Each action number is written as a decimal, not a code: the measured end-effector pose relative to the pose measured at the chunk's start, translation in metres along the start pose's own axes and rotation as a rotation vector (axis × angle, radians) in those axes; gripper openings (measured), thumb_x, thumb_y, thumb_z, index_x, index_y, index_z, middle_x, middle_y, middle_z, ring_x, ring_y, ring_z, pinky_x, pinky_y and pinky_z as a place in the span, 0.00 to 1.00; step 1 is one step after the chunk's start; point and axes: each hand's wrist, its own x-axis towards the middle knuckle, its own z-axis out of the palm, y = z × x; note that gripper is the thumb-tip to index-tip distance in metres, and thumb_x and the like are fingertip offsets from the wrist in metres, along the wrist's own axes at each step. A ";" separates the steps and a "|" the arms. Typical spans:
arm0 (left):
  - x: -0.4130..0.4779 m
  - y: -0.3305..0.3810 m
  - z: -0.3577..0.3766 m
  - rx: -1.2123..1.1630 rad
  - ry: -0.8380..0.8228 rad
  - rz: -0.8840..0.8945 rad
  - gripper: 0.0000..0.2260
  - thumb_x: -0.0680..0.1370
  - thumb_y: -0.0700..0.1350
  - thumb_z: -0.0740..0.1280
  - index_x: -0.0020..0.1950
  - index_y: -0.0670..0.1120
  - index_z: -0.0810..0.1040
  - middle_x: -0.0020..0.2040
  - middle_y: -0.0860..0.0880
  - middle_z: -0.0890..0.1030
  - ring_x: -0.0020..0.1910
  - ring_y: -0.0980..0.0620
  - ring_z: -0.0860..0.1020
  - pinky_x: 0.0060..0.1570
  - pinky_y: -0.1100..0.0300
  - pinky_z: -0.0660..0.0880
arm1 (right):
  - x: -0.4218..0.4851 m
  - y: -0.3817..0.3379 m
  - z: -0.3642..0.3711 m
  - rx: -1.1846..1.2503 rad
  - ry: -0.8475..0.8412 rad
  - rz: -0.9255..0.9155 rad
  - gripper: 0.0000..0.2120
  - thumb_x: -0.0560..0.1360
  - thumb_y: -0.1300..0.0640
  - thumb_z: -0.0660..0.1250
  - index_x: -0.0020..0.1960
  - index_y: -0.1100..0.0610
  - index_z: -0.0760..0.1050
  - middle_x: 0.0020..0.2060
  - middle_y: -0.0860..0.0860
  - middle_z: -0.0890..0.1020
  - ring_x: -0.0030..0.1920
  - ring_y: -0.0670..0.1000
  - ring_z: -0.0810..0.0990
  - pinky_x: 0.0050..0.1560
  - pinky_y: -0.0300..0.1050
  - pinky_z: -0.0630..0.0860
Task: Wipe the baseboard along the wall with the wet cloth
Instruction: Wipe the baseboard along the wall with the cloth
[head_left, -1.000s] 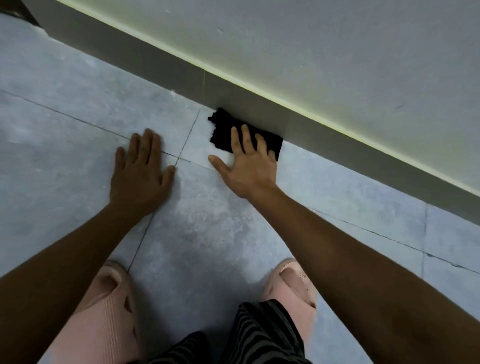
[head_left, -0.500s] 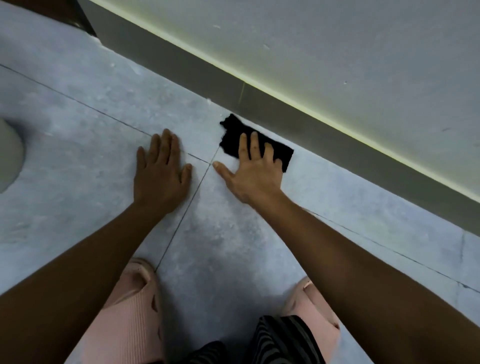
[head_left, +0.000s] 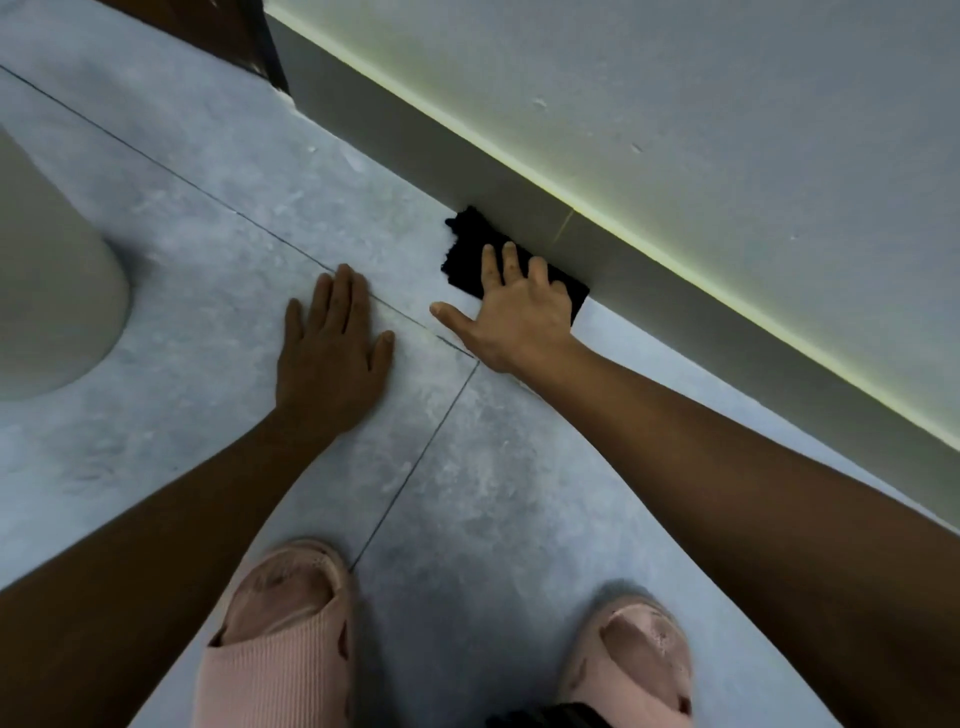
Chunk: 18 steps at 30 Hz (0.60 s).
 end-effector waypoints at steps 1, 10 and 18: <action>0.003 -0.003 0.000 0.004 0.006 0.002 0.33 0.77 0.58 0.43 0.77 0.41 0.49 0.78 0.41 0.51 0.77 0.43 0.50 0.74 0.44 0.47 | 0.011 -0.009 -0.004 -0.002 0.016 -0.026 0.43 0.74 0.28 0.44 0.79 0.54 0.42 0.78 0.53 0.49 0.74 0.58 0.53 0.65 0.53 0.61; 0.020 -0.022 -0.009 0.007 0.023 -0.057 0.31 0.80 0.57 0.45 0.77 0.41 0.48 0.78 0.41 0.50 0.77 0.44 0.49 0.74 0.44 0.46 | 0.022 -0.003 -0.007 -0.019 0.076 -0.190 0.42 0.75 0.30 0.45 0.79 0.55 0.45 0.78 0.50 0.52 0.71 0.58 0.57 0.65 0.54 0.63; 0.037 -0.056 -0.018 0.009 0.013 -0.093 0.32 0.78 0.58 0.44 0.78 0.41 0.47 0.79 0.42 0.49 0.77 0.43 0.48 0.73 0.44 0.48 | -0.002 0.005 0.013 -0.109 0.095 -0.122 0.45 0.73 0.28 0.44 0.79 0.57 0.40 0.78 0.53 0.48 0.69 0.58 0.59 0.66 0.53 0.60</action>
